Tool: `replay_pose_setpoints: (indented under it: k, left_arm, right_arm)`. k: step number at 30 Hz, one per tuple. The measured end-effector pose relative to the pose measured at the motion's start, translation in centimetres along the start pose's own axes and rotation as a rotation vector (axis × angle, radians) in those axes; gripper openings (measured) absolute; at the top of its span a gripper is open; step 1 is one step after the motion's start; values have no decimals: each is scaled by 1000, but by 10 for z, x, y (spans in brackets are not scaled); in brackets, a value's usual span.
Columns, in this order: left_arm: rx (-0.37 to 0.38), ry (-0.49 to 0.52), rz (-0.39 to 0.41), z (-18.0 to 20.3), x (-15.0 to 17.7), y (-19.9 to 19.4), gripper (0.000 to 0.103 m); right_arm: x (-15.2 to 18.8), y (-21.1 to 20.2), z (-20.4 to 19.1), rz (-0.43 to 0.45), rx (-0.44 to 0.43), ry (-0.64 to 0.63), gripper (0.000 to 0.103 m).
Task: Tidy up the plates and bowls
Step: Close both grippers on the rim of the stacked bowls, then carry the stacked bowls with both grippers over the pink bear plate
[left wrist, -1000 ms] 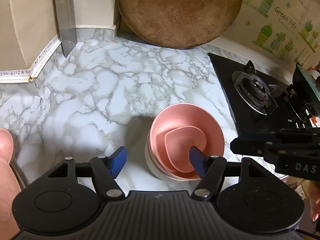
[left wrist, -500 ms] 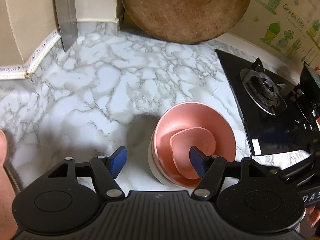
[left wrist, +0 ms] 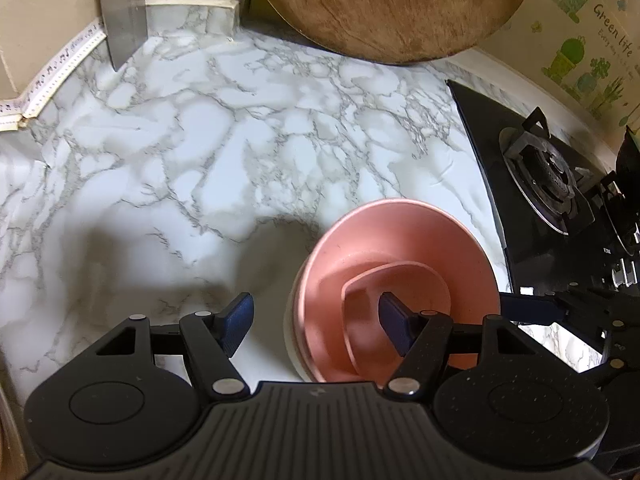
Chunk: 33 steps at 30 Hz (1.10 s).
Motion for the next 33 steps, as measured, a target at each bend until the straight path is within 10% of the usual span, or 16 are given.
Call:
replay_pose_setpoints:
  k: [13,23,33]
  left_arm:
    - [-3,-8,6,2,0,7,67]
    - [-21,-35,-4,-1,3,4,34]
    - [-49,-73,-18,-5,9,-7,32]
  right_arm:
    - [-4,15,6,-63,-14,52,75]
    - [-2,20,4,-94,19,78,42]
    - [-4,19,-7,-89,86,45,33]
Point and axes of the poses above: each gripper's, at about its wrist camera, not at the fingertips, and y roughly the way its jaws point, z to its right, x to its underside, the point moved 4 cm from there along y, roughly the way its jaws point, and after that the axes turned 7 degrees about y, right-handed, at the moved point
